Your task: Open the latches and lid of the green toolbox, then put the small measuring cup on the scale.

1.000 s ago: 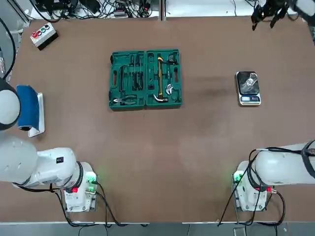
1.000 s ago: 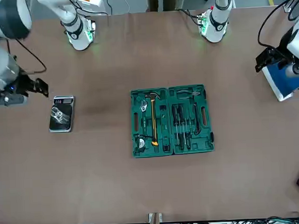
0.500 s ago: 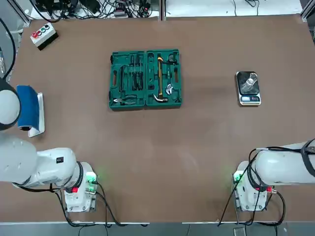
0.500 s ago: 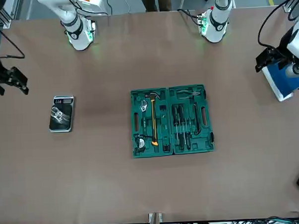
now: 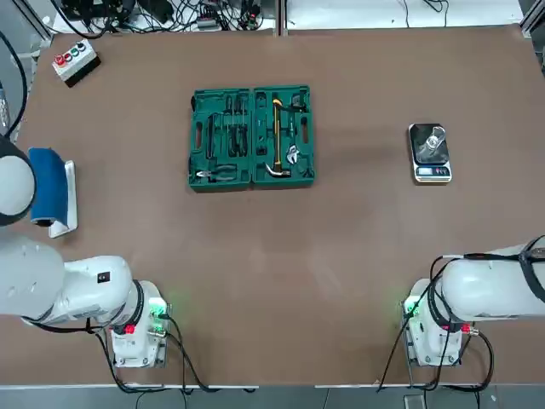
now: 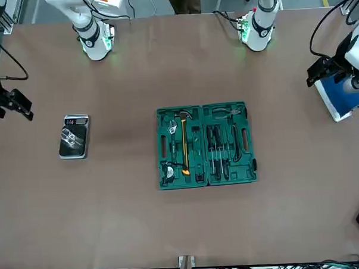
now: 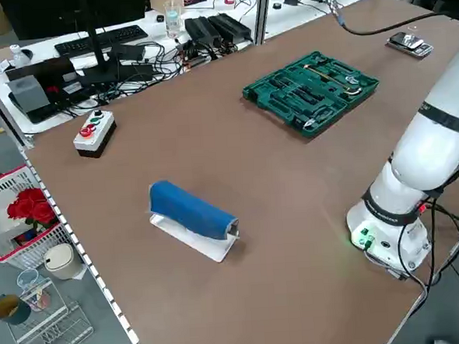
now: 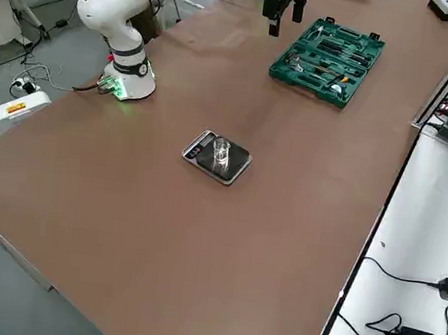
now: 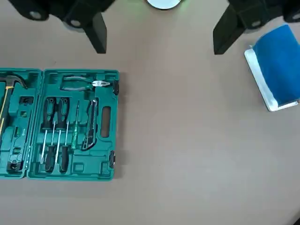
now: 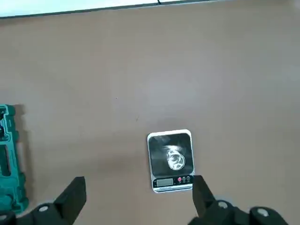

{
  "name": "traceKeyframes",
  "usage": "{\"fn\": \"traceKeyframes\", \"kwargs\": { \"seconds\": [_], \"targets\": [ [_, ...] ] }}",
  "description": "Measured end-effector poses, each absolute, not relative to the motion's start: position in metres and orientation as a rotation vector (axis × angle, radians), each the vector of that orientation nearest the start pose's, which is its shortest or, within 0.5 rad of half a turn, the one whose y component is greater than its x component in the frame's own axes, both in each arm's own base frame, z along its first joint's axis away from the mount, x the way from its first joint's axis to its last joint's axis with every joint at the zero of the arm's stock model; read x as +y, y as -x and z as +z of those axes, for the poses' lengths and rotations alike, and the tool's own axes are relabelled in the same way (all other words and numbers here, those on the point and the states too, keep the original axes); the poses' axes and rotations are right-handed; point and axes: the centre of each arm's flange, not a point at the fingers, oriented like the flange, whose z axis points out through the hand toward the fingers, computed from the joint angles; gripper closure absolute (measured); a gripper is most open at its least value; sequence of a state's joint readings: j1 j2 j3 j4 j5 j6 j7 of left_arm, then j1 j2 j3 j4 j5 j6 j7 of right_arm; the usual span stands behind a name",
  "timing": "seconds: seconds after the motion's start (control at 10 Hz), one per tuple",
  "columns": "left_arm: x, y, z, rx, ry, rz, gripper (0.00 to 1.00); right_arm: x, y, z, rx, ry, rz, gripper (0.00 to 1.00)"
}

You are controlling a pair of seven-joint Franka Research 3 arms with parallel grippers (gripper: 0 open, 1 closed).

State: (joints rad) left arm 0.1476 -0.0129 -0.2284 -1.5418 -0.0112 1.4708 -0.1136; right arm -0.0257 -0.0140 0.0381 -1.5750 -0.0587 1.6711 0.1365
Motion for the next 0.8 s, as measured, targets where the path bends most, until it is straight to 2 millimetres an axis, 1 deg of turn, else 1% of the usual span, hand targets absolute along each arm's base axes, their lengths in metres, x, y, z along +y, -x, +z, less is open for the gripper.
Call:
{"fn": "traceKeyframes", "kwargs": {
  "seconds": [0.2, 0.4, 0.6, 0.8],
  "targets": [
    [-0.046, -0.538, 0.636, -0.051, 3.142, 0.093, 0.0, 0.004, -0.557, 0.635, 0.229, 3.155, -0.114, 0.0],
    [-0.046, -0.538, 0.636, -0.051, 3.142, 0.093, 0.0, 0.007, -0.556, 0.626, 0.232, 3.147, -0.063, 0.0],
    [-0.046, -0.538, 0.636, -0.051, 3.142, 0.093, 0.0, 0.012, -0.558, 0.621, 0.221, 3.147, -0.046, 0.0],
    [-0.046, -0.538, 0.636, -0.051, 3.142, 0.093, 0.0, 0.015, -0.559, 0.621, 0.213, 3.147, -0.045, 0.0]
  ]
}}
